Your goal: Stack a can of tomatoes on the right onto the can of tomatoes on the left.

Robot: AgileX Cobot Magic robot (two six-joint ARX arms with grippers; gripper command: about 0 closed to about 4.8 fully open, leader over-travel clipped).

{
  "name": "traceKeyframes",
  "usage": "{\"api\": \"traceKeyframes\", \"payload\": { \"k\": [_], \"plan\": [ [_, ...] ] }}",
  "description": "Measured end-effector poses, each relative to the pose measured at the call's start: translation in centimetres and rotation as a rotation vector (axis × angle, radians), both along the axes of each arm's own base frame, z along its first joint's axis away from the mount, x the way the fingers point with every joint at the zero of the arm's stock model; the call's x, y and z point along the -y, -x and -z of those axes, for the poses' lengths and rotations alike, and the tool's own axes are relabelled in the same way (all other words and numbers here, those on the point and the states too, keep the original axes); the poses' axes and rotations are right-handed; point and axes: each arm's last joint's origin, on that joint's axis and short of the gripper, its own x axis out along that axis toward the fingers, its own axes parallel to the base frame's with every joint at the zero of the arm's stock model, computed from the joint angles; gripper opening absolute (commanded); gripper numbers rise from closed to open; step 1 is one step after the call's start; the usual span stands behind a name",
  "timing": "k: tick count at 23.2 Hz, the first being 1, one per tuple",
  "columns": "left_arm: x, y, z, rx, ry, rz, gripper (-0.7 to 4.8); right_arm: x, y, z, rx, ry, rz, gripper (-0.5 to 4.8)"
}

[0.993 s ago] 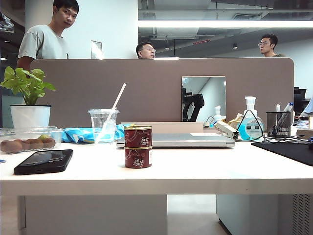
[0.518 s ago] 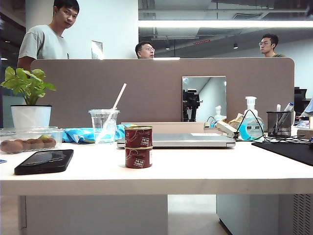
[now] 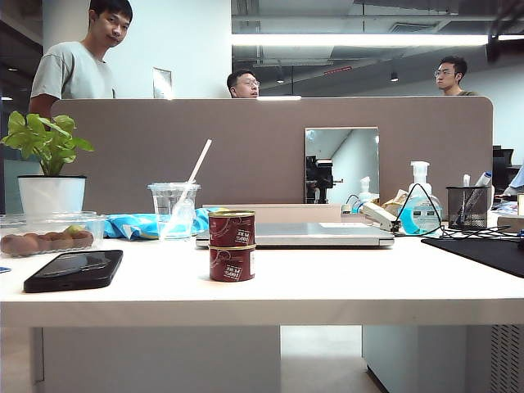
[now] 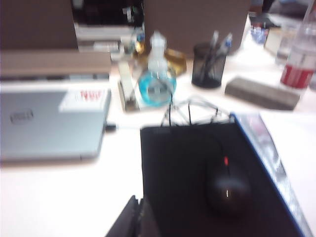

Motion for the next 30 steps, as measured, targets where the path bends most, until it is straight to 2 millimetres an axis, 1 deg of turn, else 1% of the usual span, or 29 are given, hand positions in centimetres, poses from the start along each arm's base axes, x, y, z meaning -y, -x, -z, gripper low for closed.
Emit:
{"api": "traceKeyframes", "payload": {
  "k": [3, 8, 11, 16, 20, 22, 25, 28, 30],
  "plan": [
    [0.0, 0.4, 1.0, 0.003, -0.001, 0.006, -0.04, 0.0, 0.1, 0.5, -0.06, 0.013, 0.0, -0.07],
    [0.0, 0.4, 1.4, -0.005, -0.001, 0.006, -0.04, 0.1, 0.3, 1.2, -0.134, 0.03, 0.0, -0.07],
    [0.0, 0.3, 1.8, -0.011, -0.001, 0.006, -0.04, 0.1, 0.3, 1.3, -0.148, 0.033, 0.0, -0.07],
    [0.0, 0.5, 3.3, -0.009, -0.001, 0.006, -0.04, 0.1, 0.3, 1.3, -0.149, 0.033, 0.0, -0.07],
    [0.0, 0.4, 5.0, -0.03, -0.002, 0.006, -0.04, 0.1, 0.3, 1.3, -0.149, 0.033, 0.0, -0.07],
    [0.0, 0.1, 6.5, -0.055, -0.003, 0.006, -0.04, 0.1, 0.3, 1.3, -0.149, 0.033, 0.0, -0.07],
    [0.0, -0.3, 8.0, -0.103, -0.005, 0.006, -0.04, 0.1, 0.3, 1.3, -0.15, 0.033, 0.0, -0.07],
    [0.0, -0.5, 9.3, -0.144, -0.006, 0.006, -0.04, 0.1, 0.3, 1.3, -0.149, 0.033, 0.0, -0.07],
    [0.0, -0.6, 9.8, -0.177, -0.007, 0.006, -0.04, 0.1, 0.3, 1.3, -0.149, 0.033, 0.0, -0.07]
  ]
}}
